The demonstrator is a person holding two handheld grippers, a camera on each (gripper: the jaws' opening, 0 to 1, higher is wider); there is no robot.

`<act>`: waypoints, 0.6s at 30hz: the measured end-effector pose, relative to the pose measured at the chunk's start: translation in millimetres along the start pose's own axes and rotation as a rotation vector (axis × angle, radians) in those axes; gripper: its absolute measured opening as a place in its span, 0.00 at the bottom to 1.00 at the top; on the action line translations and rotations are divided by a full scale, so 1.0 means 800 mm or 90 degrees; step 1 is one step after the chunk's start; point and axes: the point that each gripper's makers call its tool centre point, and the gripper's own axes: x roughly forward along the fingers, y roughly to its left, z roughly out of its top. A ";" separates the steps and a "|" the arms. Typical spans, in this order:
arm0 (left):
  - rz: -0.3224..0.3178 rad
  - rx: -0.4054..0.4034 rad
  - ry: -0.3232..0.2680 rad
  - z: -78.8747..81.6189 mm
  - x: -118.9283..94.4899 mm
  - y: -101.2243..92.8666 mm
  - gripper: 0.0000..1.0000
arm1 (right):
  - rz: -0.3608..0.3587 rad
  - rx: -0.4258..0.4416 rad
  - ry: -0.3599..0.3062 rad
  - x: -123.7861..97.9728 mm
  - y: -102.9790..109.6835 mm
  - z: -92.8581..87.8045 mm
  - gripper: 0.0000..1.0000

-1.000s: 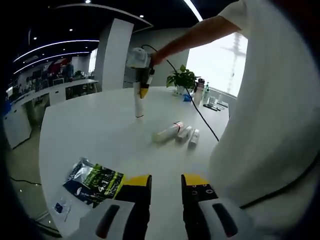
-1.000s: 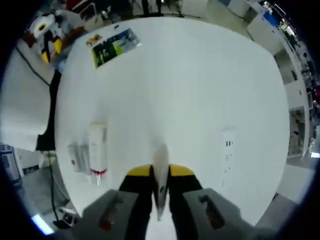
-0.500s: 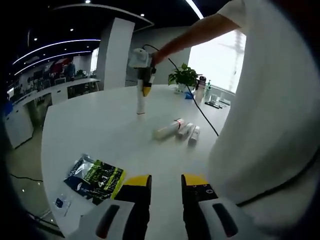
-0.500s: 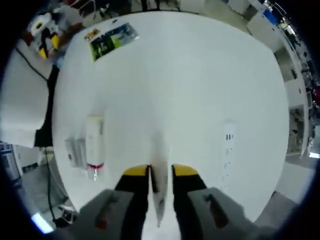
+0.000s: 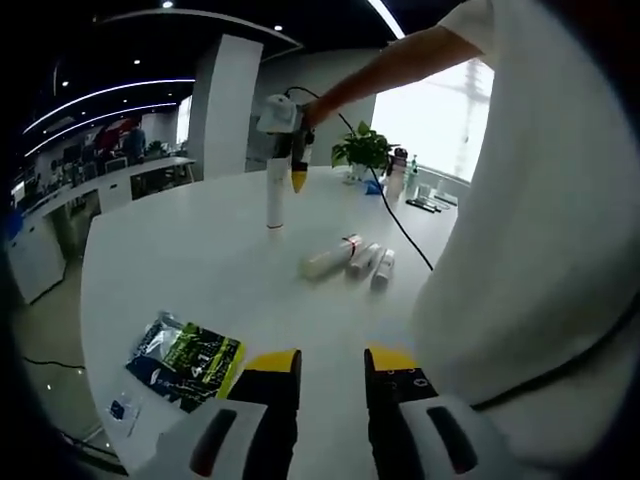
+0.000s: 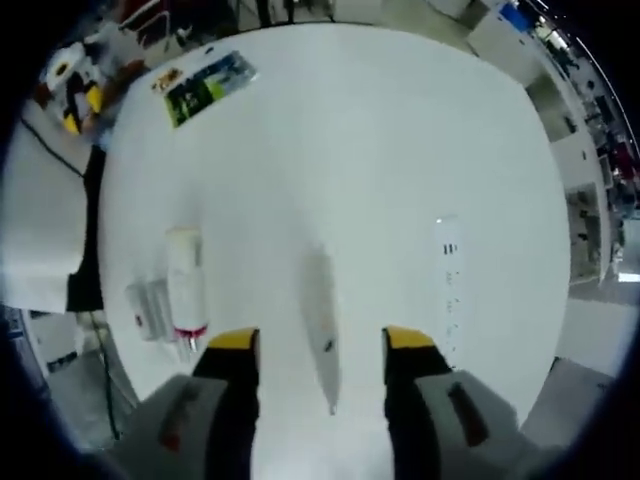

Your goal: Arrange the skincare products in the storage area until every visible bottle or jar stands upright without overlapping.

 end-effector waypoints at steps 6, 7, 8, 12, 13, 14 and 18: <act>-0.003 0.010 -0.001 0.009 0.006 -0.007 0.29 | -0.015 0.022 -0.009 -0.009 0.007 -0.024 0.56; -0.005 0.003 -0.008 0.013 0.007 -0.010 0.30 | -0.021 0.035 -0.008 -0.011 0.009 -0.031 0.58; -0.011 -0.008 -0.021 0.019 0.009 -0.014 0.30 | -0.028 0.046 -0.011 -0.012 0.010 -0.037 0.60; -0.012 -0.014 -0.034 0.028 0.011 -0.019 0.36 | -0.042 0.076 -0.041 -0.017 0.020 -0.048 0.66; -0.009 -0.023 -0.044 0.035 0.011 -0.022 0.37 | -0.045 0.089 -0.051 -0.018 0.025 -0.052 0.66; -0.006 -0.026 -0.050 0.038 0.012 -0.022 0.38 | -0.044 0.096 -0.058 -0.018 0.029 -0.054 0.65; -0.004 -0.040 -0.077 0.049 0.014 -0.024 0.43 | -0.043 0.122 -0.078 -0.013 0.054 -0.069 0.64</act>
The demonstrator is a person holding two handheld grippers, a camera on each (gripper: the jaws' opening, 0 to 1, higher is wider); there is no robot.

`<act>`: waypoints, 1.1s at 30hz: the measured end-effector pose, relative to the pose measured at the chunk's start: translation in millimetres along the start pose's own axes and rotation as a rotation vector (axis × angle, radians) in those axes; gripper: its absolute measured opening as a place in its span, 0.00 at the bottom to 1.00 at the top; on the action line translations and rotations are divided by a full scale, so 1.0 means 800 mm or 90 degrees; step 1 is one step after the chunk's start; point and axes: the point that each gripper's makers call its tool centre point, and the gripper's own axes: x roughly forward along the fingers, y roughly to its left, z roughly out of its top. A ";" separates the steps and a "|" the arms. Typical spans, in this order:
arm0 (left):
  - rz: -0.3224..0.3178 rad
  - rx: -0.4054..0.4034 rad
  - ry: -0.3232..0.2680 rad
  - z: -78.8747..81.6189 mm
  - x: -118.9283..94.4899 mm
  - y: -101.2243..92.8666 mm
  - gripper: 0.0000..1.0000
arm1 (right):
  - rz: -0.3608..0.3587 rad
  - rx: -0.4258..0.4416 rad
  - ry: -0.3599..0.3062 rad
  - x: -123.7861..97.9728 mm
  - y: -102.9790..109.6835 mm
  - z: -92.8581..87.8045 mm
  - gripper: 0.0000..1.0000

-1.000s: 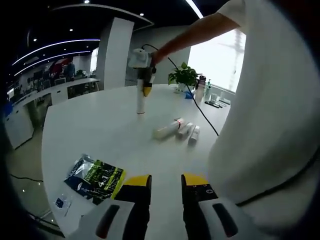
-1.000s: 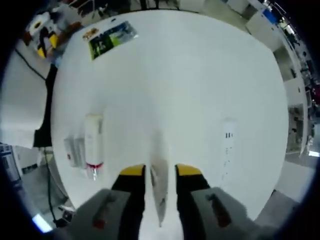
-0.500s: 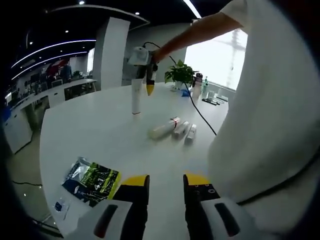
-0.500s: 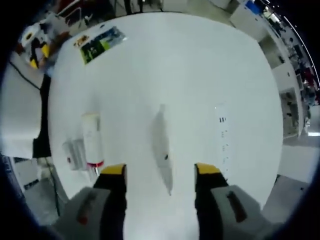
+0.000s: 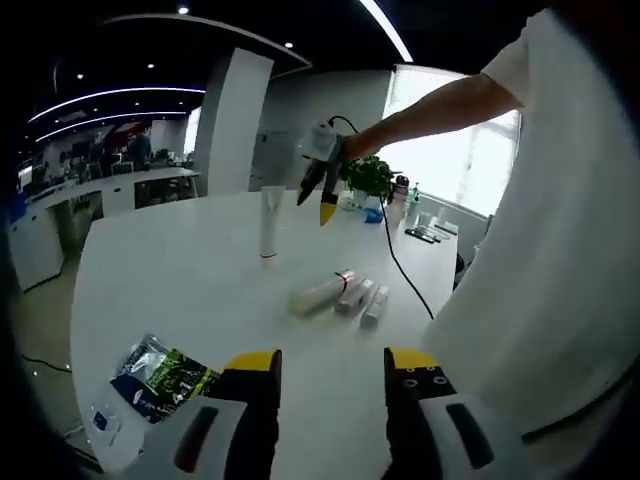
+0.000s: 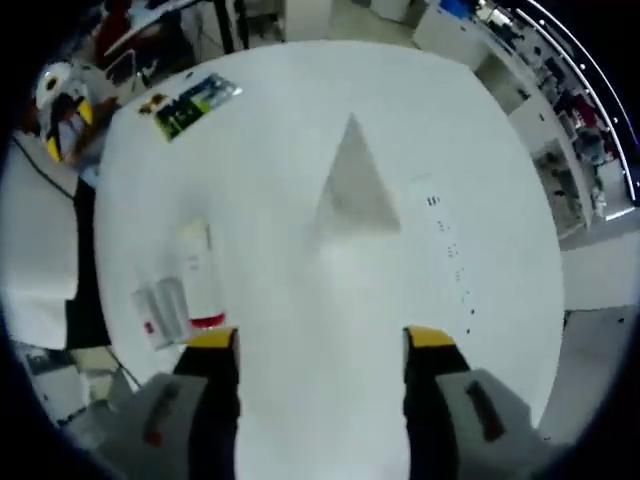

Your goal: Arrange the skincare products in the storage area until every visible bottle or jar stands upright without overlapping.

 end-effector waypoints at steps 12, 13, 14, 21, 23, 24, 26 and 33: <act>-0.039 0.015 0.041 0.002 0.034 -0.023 0.48 | 0.015 0.070 -0.048 0.020 0.064 -0.065 0.60; -0.038 0.013 0.043 0.006 0.038 -0.023 0.48 | 0.018 0.077 -0.059 0.020 0.068 -0.066 0.60; -0.038 0.012 0.045 0.009 0.042 -0.024 0.48 | 0.021 0.084 -0.071 0.021 0.072 -0.068 0.60; -0.028 0.056 0.069 0.047 0.081 -0.010 0.48 | -0.004 0.125 -0.192 0.001 0.092 -0.061 0.61; -0.029 0.061 0.071 0.055 0.088 -0.008 0.48 | -0.004 0.125 -0.206 -0.002 0.098 -0.063 0.61; -0.031 0.069 0.076 0.061 0.095 -0.006 0.48 | -0.003 0.133 -0.216 -0.005 0.106 -0.064 0.61; -0.037 0.081 0.086 0.071 0.108 -0.004 0.48 | -0.012 0.163 -0.265 -0.013 0.120 -0.062 0.63; -0.049 0.125 0.135 0.088 0.157 -0.002 0.48 | -0.027 0.228 -0.357 -0.029 0.159 -0.070 0.63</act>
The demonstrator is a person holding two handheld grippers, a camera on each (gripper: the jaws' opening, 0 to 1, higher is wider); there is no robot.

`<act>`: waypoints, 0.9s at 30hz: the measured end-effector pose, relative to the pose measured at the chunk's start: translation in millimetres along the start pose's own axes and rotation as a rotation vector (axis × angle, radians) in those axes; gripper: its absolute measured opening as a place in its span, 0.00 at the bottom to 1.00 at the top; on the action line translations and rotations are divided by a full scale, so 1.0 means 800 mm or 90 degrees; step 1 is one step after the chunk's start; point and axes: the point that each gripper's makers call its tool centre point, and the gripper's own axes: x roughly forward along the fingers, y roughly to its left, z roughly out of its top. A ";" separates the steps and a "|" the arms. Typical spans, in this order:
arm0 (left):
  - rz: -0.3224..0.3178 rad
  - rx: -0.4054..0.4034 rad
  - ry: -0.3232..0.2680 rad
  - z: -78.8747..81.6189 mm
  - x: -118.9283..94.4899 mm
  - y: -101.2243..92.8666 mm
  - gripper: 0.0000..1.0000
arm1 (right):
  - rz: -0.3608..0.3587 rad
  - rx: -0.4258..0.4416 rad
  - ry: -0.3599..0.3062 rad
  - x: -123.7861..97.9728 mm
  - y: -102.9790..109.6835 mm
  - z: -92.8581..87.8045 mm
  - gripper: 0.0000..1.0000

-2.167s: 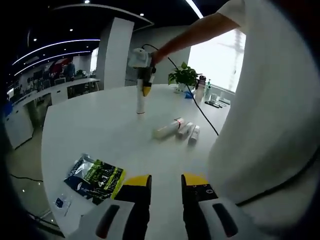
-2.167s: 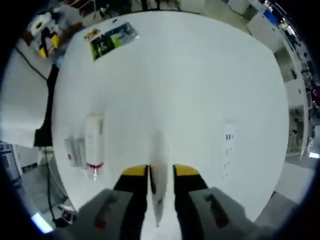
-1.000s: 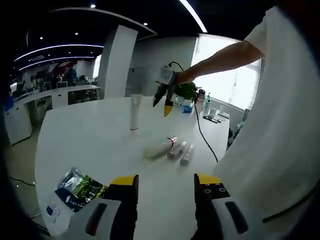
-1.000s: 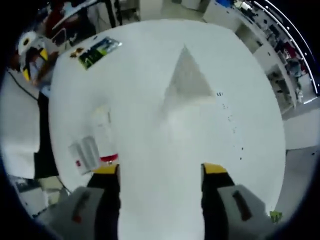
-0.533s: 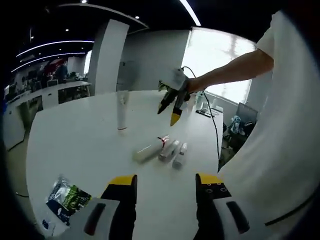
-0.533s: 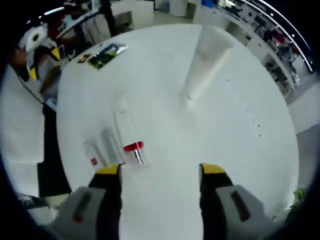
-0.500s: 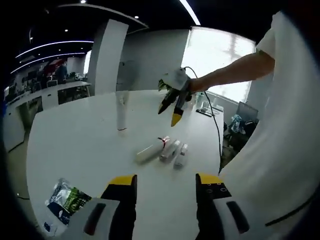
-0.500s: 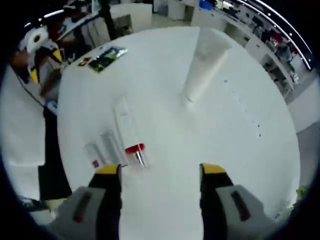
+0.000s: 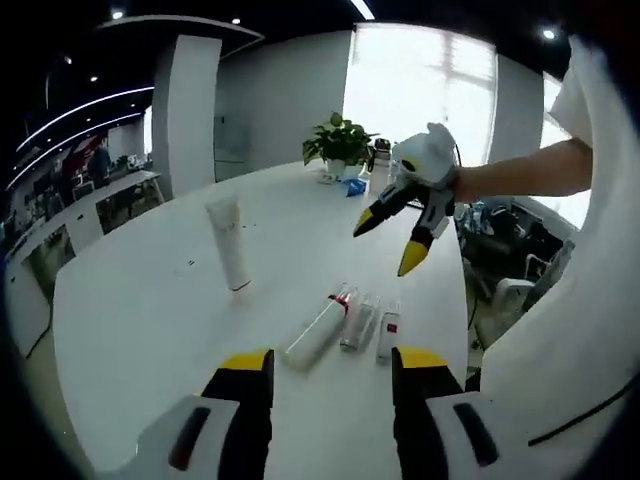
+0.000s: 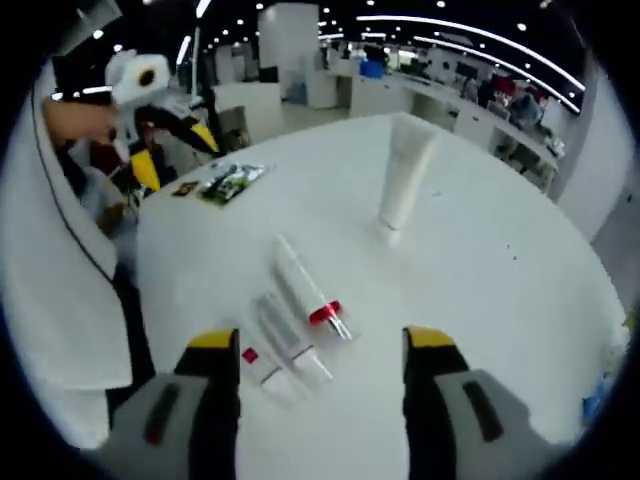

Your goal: Arrange the skincare products in the storage area until every visible bottle or jar stands upright without overlapping.

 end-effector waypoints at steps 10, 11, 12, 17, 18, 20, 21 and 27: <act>-0.037 0.112 0.131 -0.008 0.078 0.012 0.46 | -0.034 0.056 -0.098 -0.032 0.052 -0.023 0.66; -0.037 0.123 0.141 -0.010 0.084 0.013 0.45 | -0.041 0.057 -0.099 -0.034 0.054 -0.027 0.66; -0.038 0.130 0.152 -0.012 0.090 0.014 0.45 | -0.047 0.059 -0.100 -0.036 0.056 -0.031 0.66; -0.048 0.137 0.196 -0.014 0.121 0.017 0.45 | -0.053 0.079 -0.107 -0.043 0.069 -0.050 0.64; -0.055 0.144 0.203 -0.013 0.132 0.017 0.44 | -0.054 0.085 -0.102 -0.043 0.071 -0.060 0.64; -0.053 0.162 0.215 -0.015 0.141 0.022 0.44 | -0.065 0.095 -0.093 -0.043 0.068 -0.068 0.64; -0.052 0.177 0.236 -0.019 0.150 0.025 0.44 | -0.070 0.108 -0.100 -0.046 0.068 -0.071 0.64; -0.056 0.221 0.288 -0.026 0.183 0.029 0.41 | -0.076 0.129 -0.133 -0.052 0.067 -0.063 0.63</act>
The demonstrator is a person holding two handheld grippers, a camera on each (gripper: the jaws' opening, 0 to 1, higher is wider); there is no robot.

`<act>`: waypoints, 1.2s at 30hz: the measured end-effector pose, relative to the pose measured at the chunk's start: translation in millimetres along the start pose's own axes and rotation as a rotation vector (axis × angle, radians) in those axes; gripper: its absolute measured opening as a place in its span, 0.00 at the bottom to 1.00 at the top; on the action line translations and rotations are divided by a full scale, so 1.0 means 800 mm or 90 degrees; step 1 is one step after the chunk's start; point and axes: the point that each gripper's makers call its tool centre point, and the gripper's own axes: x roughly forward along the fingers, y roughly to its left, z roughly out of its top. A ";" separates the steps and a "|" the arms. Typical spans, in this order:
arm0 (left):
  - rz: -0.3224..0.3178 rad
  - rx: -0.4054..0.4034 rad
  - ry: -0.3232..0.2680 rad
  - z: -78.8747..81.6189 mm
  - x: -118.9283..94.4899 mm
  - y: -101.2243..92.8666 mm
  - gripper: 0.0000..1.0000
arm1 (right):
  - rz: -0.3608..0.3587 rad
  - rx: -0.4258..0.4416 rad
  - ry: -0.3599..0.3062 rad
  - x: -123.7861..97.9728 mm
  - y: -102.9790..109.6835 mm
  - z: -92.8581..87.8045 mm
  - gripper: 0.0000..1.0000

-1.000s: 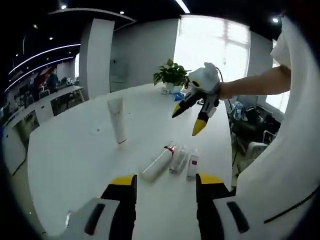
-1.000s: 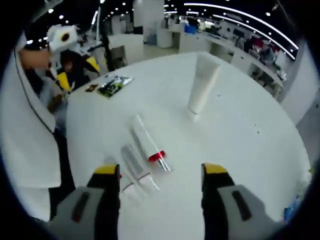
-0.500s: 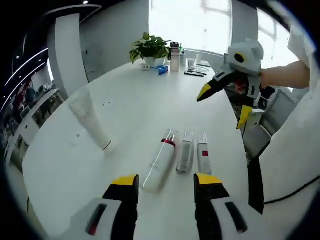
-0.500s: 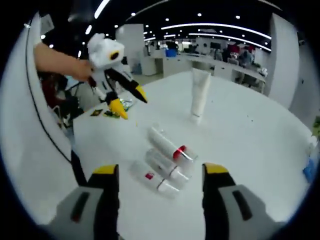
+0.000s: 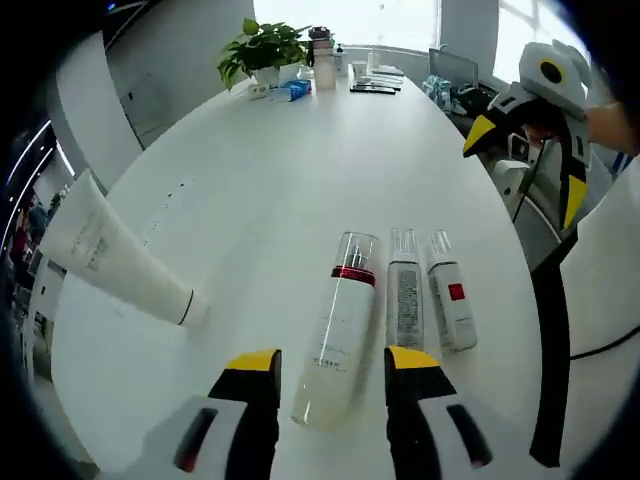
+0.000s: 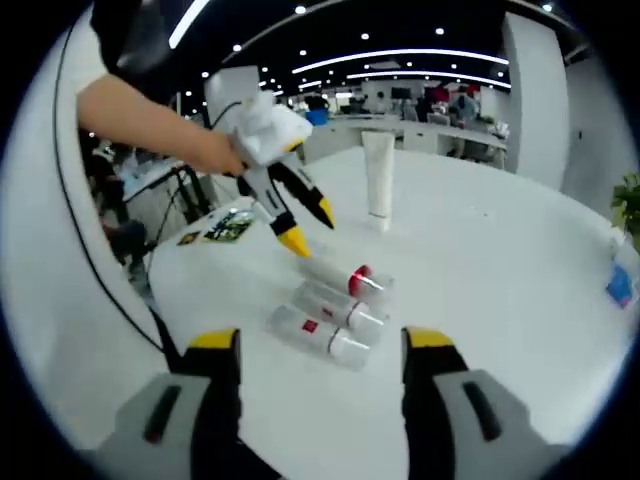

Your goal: Arrange the skincare products in the storage area until every visible bottle or jar stands upright without overlapping.

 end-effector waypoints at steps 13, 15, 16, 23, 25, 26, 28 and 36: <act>-0.031 0.100 0.109 0.000 0.043 -0.007 0.28 | 0.001 -0.024 0.000 -0.012 -0.005 0.005 0.61; -0.031 0.099 0.116 -0.001 0.048 -0.007 0.29 | 0.001 -0.018 -0.003 -0.016 -0.005 0.002 0.61; -0.031 0.104 0.121 -0.003 0.049 -0.006 0.29 | 0.002 -0.014 -0.004 -0.017 -0.005 0.001 0.60; -0.031 0.126 0.154 -0.008 0.055 -0.007 0.30 | 0.009 0.018 -0.013 -0.024 0.003 -0.012 0.59; -0.033 0.124 0.161 -0.009 0.057 -0.007 0.30 | 0.005 0.020 -0.012 -0.027 0.003 -0.015 0.59; -0.035 0.121 0.166 -0.010 0.059 -0.006 0.30 | 0.002 0.021 -0.011 -0.030 0.003 -0.018 0.59; -0.042 0.122 0.166 -0.011 0.060 -0.007 0.30 | -0.005 0.024 -0.009 -0.034 0.001 -0.022 0.59; -0.050 0.033 0.102 -0.010 0.062 -0.009 0.31 | -0.027 0.023 -0.014 -0.043 -0.017 -0.021 0.59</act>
